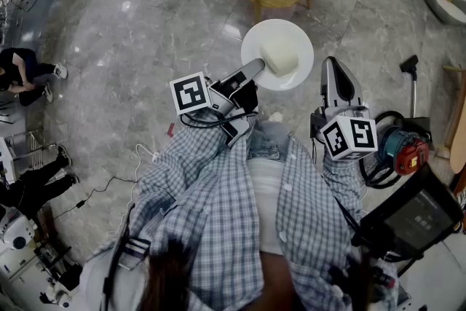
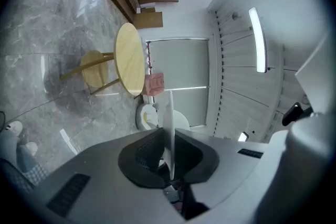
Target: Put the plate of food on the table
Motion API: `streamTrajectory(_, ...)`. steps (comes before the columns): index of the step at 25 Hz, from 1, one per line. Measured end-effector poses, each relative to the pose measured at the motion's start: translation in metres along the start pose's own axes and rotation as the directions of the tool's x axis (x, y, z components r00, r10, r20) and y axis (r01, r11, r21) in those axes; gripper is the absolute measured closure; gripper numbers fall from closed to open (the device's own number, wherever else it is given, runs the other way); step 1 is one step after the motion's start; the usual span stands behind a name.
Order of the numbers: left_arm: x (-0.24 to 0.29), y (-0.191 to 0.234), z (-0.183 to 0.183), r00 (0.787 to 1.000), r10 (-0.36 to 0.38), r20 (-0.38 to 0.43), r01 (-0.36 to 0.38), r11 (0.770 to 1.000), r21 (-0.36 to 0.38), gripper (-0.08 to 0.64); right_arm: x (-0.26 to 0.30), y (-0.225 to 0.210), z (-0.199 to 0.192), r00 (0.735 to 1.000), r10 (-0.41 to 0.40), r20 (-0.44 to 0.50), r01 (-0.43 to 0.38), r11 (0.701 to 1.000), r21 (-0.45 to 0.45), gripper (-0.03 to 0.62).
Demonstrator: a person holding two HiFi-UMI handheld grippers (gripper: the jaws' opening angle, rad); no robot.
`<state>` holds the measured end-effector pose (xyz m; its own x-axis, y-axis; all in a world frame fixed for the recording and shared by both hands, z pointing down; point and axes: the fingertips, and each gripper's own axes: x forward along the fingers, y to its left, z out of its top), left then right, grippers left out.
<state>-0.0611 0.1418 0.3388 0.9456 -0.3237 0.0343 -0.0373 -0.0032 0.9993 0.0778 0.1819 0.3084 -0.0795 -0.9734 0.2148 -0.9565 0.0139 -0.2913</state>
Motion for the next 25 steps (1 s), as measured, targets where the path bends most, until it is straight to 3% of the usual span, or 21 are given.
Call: streamTrajectory(25,0.0,0.021,-0.007,0.999,-0.011,-0.043,0.011,1.0,-0.009,0.535,-0.021,-0.02,-0.034,0.995,-0.099,-0.01,0.1,0.993,0.067,0.584)
